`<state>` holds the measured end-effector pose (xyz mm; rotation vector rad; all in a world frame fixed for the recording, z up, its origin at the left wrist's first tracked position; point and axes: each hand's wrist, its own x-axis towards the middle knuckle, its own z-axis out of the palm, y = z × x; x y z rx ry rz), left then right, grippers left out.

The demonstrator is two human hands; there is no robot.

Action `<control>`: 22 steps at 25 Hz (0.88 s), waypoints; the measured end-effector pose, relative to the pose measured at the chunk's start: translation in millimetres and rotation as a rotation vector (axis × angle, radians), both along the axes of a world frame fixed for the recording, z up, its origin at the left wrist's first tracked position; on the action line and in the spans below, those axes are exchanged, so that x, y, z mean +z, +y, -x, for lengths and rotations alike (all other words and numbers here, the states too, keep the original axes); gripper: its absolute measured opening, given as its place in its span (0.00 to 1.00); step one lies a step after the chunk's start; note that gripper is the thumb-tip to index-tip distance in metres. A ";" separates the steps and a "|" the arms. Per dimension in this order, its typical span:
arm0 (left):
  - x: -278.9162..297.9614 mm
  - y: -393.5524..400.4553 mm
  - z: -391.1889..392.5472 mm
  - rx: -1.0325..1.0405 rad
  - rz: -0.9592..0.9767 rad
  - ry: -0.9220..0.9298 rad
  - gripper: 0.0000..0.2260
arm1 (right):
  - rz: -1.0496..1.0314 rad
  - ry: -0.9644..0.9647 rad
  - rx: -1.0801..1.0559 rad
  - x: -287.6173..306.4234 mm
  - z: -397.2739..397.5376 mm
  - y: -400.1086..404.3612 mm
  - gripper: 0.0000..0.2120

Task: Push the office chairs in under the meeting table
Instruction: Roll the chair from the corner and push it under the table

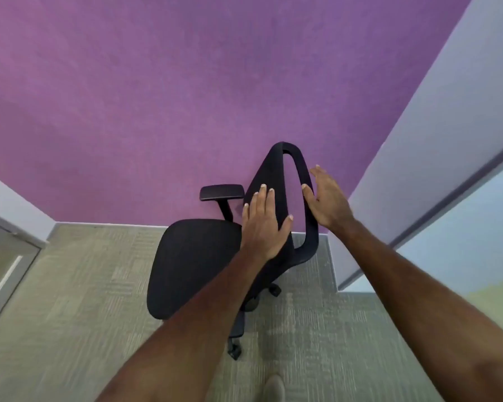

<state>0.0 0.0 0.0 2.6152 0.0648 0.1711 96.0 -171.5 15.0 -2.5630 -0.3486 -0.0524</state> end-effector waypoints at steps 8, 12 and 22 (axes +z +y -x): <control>-27.2 -50.1 -15.5 0.129 0.582 0.400 0.58 | -0.079 0.171 0.099 -14.1 -29.2 3.5 0.25; -28.5 -55.7 -12.3 0.118 0.488 0.457 0.56 | -0.047 0.166 0.127 -15.3 -32.4 8.6 0.24; -11.8 2.1 79.8 -0.111 0.356 0.586 0.55 | 0.205 0.085 0.249 -22.4 10.7 12.3 0.25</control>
